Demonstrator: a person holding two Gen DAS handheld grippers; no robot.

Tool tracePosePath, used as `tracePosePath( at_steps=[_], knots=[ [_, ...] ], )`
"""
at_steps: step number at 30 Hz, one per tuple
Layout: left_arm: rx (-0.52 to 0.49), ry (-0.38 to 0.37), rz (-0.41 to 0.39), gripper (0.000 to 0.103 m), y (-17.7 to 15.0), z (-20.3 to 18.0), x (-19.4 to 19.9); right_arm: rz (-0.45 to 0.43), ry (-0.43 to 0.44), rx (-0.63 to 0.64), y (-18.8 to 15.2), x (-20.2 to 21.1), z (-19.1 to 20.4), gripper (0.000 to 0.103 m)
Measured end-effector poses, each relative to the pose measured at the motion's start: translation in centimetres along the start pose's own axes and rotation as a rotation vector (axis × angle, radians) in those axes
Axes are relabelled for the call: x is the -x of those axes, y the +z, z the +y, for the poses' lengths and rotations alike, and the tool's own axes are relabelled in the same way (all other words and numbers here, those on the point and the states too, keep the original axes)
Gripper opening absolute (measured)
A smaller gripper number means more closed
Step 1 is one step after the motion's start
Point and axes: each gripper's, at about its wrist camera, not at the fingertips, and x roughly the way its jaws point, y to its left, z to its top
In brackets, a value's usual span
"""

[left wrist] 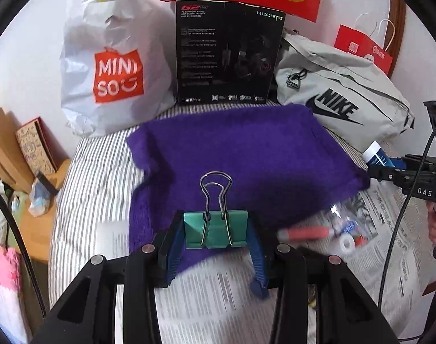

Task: Organize rigid objects
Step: 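Carry the clip with the left gripper while the right gripper carries the bottle onto the purple towel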

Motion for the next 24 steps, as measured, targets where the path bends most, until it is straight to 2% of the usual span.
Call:
tracePosePath(
  at_steps=[5,14,24],
  knots=[
    [0.027,-0.038,0.000,0.039,2.1,0.8,-2.0,-0.003,0.001,-0.016,2.7,-1.4,-0.4,0.036],
    [0.057,-0.033,0.038,0.039,5.5,2.0,-7.4,0.039,-0.011,-0.007,6.6,-6.5,-0.6,0.036],
    [0.058,-0.033,0.095,0.039,7.5,2.3,-12.5,0.075,-0.016,-0.015,8.7,-11.4,-1.0,0.036]
  ],
)
